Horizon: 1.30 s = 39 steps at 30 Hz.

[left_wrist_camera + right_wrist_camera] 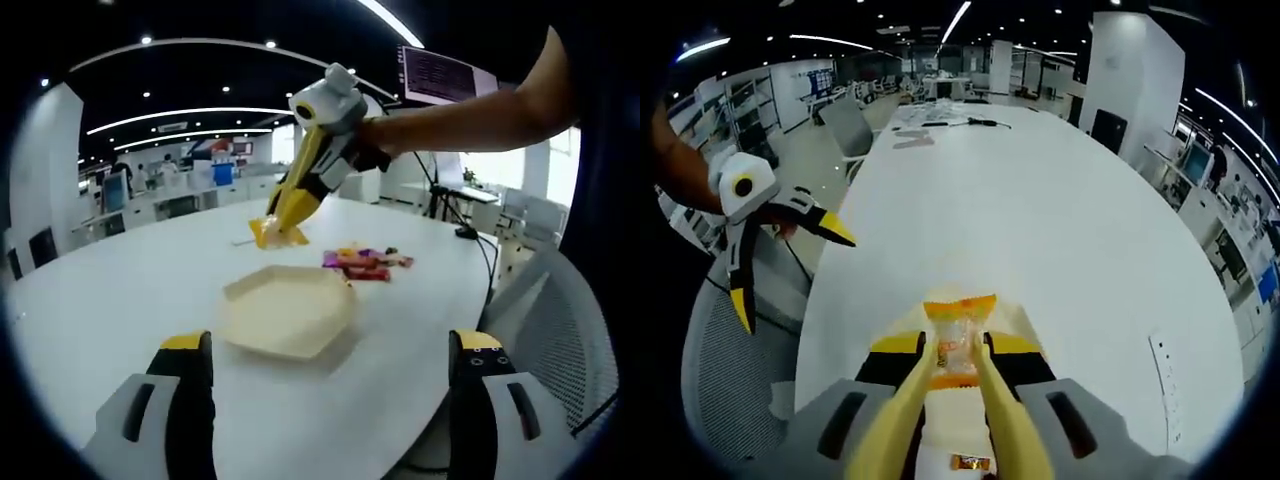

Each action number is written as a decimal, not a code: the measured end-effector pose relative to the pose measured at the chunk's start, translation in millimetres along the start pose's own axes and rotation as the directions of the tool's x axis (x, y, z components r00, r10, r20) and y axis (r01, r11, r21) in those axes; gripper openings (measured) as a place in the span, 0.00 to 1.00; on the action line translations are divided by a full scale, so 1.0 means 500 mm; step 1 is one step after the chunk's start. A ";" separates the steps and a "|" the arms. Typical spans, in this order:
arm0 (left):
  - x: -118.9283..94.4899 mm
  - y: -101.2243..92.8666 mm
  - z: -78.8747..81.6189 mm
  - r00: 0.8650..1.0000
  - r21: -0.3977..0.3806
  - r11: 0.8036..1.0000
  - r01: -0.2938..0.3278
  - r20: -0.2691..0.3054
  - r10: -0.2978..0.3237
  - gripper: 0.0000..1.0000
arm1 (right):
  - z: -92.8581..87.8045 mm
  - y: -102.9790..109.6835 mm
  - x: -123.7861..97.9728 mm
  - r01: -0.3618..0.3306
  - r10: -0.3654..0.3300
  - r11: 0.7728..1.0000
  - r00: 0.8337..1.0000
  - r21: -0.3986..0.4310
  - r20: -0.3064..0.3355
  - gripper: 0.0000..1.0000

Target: Place the target food into the container with the food tongs after gripping and lifting it, then release it inside without dropping or visibly crushing the food.

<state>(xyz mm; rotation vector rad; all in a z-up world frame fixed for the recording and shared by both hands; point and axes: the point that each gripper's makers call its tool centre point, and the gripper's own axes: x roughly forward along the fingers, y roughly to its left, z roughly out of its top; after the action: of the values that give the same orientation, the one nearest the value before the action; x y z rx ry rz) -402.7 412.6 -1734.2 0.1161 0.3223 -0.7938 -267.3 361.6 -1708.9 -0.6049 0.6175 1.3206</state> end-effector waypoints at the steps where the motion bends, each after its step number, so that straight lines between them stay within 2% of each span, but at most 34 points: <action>1: 0.000 0.000 0.000 1.000 0.000 1.000 -0.001 0.000 0.001 0.94 | -0.001 0.002 0.001 -0.001 0.001 1.000 1.000 -0.010 -0.002 0.23; 11: 0.001 0.000 -0.001 1.000 0.003 1.000 0.002 -0.003 -0.002 0.94 | -0.011 0.002 -0.002 -0.010 0.010 1.000 1.000 0.003 0.001 0.24; 20: 0.001 0.000 0.000 1.000 0.003 1.000 0.000 -0.001 0.000 0.94 | 0.004 -0.003 -0.011 0.003 -0.003 1.000 1.000 -0.007 0.029 0.24; 30: 0.001 0.000 -0.002 1.000 0.004 1.000 -0.001 -0.003 0.001 0.94 | 0.020 -0.010 -0.032 0.022 -0.023 1.000 0.995 0.016 0.101 0.23; 39: 0.003 -0.005 -0.005 1.000 0.006 1.000 0.009 -0.011 -0.009 0.94 | 0.023 -0.021 -0.059 0.047 -0.050 0.999 0.989 0.025 0.138 0.24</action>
<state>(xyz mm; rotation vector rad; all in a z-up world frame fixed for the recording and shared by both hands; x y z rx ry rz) -404.1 410.5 -1736.9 0.1251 0.3307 -0.8035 -260.4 348.0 -1679.2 -0.5025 0.4997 1.2968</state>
